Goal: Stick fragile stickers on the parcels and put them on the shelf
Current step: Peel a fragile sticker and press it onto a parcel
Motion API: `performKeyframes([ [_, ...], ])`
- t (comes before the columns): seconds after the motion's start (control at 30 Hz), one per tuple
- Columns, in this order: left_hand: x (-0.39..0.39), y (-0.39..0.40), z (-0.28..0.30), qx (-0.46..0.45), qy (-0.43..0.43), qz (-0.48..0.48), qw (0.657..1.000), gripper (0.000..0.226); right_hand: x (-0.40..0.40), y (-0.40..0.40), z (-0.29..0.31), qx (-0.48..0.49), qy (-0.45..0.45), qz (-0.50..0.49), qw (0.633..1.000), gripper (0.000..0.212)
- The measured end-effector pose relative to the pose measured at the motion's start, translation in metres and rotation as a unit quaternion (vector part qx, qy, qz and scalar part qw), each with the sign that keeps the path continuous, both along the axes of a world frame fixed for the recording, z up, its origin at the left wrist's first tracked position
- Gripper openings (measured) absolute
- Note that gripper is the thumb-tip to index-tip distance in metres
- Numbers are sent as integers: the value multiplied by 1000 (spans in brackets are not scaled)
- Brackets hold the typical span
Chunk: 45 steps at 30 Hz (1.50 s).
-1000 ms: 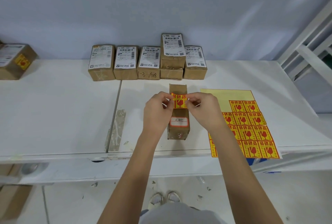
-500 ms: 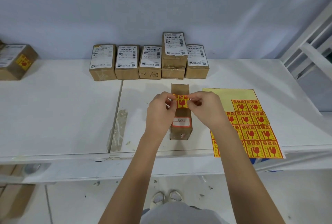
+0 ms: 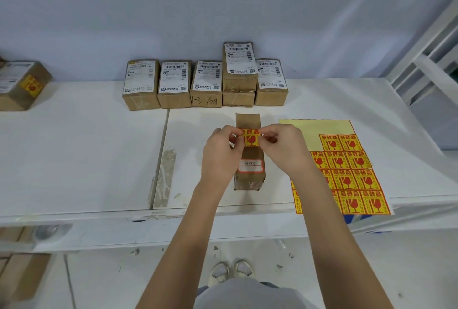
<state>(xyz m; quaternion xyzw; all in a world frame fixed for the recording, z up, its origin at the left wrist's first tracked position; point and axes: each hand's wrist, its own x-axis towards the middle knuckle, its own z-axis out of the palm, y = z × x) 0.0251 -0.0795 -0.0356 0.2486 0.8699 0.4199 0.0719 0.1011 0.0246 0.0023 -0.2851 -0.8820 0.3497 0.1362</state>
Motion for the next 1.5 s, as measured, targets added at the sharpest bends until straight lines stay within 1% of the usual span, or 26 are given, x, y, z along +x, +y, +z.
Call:
performKeyframes([
  [0.53, 3, 1, 0, -8, 8, 4, 1000, 22, -1, 0, 2, -13, -16, -1, 1000, 20],
  [0.9, 4, 2, 2, -18, 5, 4, 1000, 23, -2, -1, 1, 9, -29, -3, 1000, 22],
  [1.5, 4, 1, 3, -35, 29, -2, 999, 24, -6, 1, -5, 39, -51, -2, 998, 27],
])
